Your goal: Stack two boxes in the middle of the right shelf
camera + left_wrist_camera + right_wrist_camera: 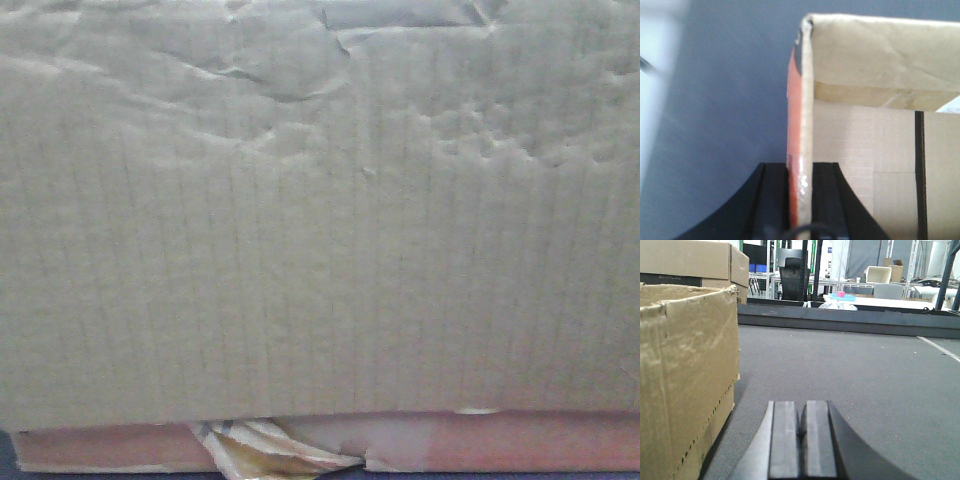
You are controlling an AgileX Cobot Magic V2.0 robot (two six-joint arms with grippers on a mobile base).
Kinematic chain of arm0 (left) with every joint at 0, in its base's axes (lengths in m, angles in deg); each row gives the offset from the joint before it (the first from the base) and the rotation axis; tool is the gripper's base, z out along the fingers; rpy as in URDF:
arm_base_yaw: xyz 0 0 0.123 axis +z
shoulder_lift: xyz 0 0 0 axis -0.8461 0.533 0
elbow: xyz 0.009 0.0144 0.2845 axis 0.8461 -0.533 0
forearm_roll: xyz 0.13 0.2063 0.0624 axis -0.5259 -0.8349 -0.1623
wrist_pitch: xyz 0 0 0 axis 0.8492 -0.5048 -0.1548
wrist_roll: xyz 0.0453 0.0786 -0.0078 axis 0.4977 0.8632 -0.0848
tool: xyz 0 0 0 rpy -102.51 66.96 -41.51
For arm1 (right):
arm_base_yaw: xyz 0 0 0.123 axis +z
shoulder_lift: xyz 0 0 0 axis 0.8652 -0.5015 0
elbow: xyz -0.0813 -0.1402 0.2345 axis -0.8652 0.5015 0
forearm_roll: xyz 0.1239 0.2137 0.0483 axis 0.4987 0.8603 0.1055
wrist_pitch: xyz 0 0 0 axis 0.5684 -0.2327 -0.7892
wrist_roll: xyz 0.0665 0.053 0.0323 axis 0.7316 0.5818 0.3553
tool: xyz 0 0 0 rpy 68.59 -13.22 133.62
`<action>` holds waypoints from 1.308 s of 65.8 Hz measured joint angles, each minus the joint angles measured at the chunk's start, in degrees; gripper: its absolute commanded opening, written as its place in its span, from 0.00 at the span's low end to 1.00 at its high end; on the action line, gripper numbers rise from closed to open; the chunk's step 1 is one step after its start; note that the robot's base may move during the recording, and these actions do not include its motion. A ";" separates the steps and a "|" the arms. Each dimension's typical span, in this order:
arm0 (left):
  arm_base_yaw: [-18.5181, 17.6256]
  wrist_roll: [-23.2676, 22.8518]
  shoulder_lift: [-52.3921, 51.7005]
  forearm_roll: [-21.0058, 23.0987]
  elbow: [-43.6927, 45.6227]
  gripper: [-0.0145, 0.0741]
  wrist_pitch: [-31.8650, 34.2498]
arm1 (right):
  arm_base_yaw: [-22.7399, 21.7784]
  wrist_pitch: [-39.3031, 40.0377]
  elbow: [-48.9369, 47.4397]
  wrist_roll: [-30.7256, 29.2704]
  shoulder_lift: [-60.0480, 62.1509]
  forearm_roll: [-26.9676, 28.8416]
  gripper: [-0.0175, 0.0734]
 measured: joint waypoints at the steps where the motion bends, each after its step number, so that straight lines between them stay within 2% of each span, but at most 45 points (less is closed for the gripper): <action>1: 0.00 -0.42 -0.16 -0.39 0.91 0.04 -0.17 | 0.00 0.00 0.00 0.00 0.00 0.00 0.02; 12: -0.59 -4.78 -0.70 -1.18 12.65 0.04 -3.79 | 0.00 0.00 0.00 0.00 0.00 0.00 0.02; 24: -5.35 -9.46 -0.91 -1.33 25.19 0.04 -8.99 | 0.00 0.00 0.00 0.00 0.00 0.00 0.02; 32: -11.90 -13.82 -1.03 -3.93 30.60 0.04 -11.66 | 0.00 0.00 0.00 0.00 0.00 0.00 0.02; 36: -16.04 -16.72 -1.16 -6.96 32.47 0.04 -13.11 | 0.00 0.00 0.00 0.00 0.00 0.00 0.02; 47: -30.62 -25.71 -0.99 -16.27 33.34 0.04 -15.58 | 0.00 0.00 0.00 0.00 0.00 0.00 0.02; 60: -44.97 -33.64 2.29 -25.47 33.46 0.04 -15.98 | 0.00 0.00 0.00 0.00 0.00 0.00 0.02; 67: -50.03 -36.23 4.73 -26.05 33.46 0.04 -15.98 | 0.00 0.00 0.00 0.00 0.00 0.00 0.02; 72: -52.35 -37.71 6.72 -26.05 33.46 0.04 -15.98 | 0.00 0.00 0.00 0.00 0.00 0.00 0.02; 77: -53.69 -38.62 8.52 -26.05 33.46 0.04 -15.98 | 0.00 0.00 0.00 0.00 0.00 0.00 0.02; 86: -54.06 -40.93 10.78 -25.06 31.47 0.04 -15.98 | 0.00 0.00 0.00 0.00 0.00 0.00 0.02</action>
